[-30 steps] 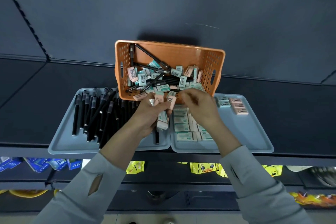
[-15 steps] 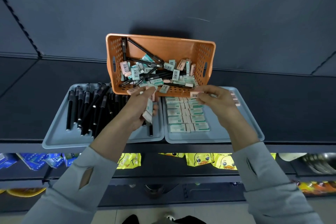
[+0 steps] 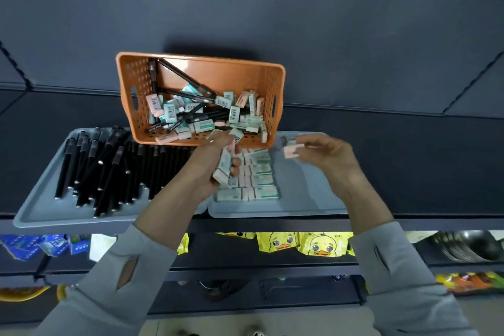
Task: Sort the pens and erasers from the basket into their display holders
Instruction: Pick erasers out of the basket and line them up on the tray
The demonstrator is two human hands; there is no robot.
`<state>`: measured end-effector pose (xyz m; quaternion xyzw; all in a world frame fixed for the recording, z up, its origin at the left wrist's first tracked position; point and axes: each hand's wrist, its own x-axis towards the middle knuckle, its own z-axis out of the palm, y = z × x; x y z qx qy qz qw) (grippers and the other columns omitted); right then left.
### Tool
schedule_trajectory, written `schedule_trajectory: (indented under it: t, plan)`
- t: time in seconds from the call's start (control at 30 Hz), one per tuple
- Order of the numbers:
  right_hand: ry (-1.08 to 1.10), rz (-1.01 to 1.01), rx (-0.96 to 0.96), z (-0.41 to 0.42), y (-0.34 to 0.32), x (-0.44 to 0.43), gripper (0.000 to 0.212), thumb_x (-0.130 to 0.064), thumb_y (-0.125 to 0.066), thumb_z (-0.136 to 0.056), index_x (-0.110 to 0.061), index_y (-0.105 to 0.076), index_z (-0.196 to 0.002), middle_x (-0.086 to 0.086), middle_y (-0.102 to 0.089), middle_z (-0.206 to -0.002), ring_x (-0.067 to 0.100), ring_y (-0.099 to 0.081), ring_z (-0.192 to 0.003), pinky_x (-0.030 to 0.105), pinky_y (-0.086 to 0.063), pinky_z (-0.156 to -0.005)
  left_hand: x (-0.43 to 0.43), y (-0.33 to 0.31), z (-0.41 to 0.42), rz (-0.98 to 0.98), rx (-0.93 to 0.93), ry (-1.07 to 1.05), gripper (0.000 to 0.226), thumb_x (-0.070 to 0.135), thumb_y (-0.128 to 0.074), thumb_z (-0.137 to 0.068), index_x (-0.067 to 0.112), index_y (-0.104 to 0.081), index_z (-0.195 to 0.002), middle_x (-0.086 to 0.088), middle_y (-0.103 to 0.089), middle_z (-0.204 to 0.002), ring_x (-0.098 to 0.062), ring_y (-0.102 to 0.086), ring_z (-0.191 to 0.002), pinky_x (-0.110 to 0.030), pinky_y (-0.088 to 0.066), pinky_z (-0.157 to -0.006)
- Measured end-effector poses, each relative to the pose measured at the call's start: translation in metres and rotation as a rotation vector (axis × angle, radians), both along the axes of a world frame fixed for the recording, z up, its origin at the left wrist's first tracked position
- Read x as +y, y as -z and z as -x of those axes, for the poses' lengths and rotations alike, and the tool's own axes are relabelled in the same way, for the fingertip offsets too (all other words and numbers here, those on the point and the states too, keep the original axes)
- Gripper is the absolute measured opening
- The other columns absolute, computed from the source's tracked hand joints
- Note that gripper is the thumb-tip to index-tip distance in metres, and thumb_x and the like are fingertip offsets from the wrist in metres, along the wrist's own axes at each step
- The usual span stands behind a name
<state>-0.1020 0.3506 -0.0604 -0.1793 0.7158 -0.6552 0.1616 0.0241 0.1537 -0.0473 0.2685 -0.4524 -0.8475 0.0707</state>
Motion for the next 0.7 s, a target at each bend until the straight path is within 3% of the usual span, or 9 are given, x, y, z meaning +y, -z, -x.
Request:
schedule_trajectory:
  t: [0.1,0.17,0.27,0.37,0.47,0.6,0.7]
  plan:
    - [0.229,0.006,0.062,0.03,-0.017,0.033,0.02,0.008,-0.068,-0.084,-0.012,-0.071,-0.086,-0.009,-0.072,-0.071,0.004,-0.064,-0.062,0.013,-0.05,-0.061,0.02,0.0,0.01,-0.012,0.025,-0.025,0.012,0.023,-0.052,-0.1,0.015,-0.048,-0.092,-0.005,-0.05,-0.071,-0.013,-0.042,-0.047,-0.019,-0.034,-0.04]
    - [0.262,-0.056,0.075,0.045,-0.023,0.052,0.017,0.005,-0.068,-0.086,-0.012,-0.07,-0.085,-0.006,-0.07,-0.073,0.002,-0.065,-0.062,0.01,-0.05,-0.06,0.031,0.001,0.017,-0.042,0.03,-0.042,0.013,0.029,-0.052,-0.1,0.016,-0.049,-0.096,-0.004,-0.05,-0.072,-0.013,-0.043,-0.047,-0.019,-0.035,-0.039]
    - [0.127,-0.156,0.026,0.054,-0.02,0.065,0.011,0.005,-0.068,-0.085,-0.005,-0.07,-0.09,0.004,-0.07,-0.083,0.006,-0.068,-0.069,0.014,-0.055,-0.067,0.049,0.001,0.025,-0.09,0.031,-0.066,0.016,0.025,-0.049,-0.1,0.014,-0.048,-0.088,-0.003,-0.053,-0.07,-0.012,-0.042,-0.047,-0.017,-0.036,-0.04]
    - [-0.038,-0.263,0.014,0.049,-0.005,0.068,0.019,0.007,-0.072,-0.081,-0.011,-0.072,-0.086,0.014,-0.073,-0.094,0.016,-0.07,-0.079,0.025,-0.059,-0.076,0.063,0.001,0.027,-0.148,0.026,-0.092,0.014,0.022,-0.049,-0.099,0.011,-0.05,-0.09,-0.004,-0.053,-0.07,-0.012,-0.04,-0.047,-0.017,-0.036,-0.04]
    - [-0.094,-0.336,0.043,0.043,0.006,0.065,0.018,0.0,-0.077,-0.078,-0.015,-0.074,-0.087,0.01,-0.073,-0.095,0.011,-0.069,-0.075,0.024,-0.056,-0.074,0.068,0.004,0.024,-0.174,-0.006,-0.101,0.016,0.025,-0.054,-0.096,0.01,-0.051,-0.093,-0.006,-0.049,-0.072,-0.011,-0.039,-0.045,-0.016,-0.037,-0.038]
    - [-0.054,-0.679,0.495,0.041,0.018,0.058,0.013,-0.012,-0.078,-0.079,-0.018,-0.078,-0.091,-0.005,-0.062,-0.094,0.013,-0.063,-0.084,0.026,-0.05,-0.082,0.07,0.008,0.019,-0.118,-0.041,-0.052,0.021,0.026,-0.052,-0.097,0.006,-0.051,-0.104,-0.007,-0.055,-0.073,-0.012,-0.041,-0.047,-0.017,-0.035,-0.035]
    - [-0.033,-0.741,0.64,0.039,0.022,0.053,0.013,-0.013,-0.076,-0.08,-0.018,-0.079,-0.092,-0.001,-0.063,-0.095,0.018,-0.061,-0.086,0.03,-0.048,-0.078,0.074,0.009,0.017,-0.002,-0.039,-0.014,0.018,0.024,-0.047,-0.101,0.007,-0.051,-0.109,-0.008,-0.063,-0.072,-0.014,-0.044,-0.046,-0.018,-0.034,-0.038]
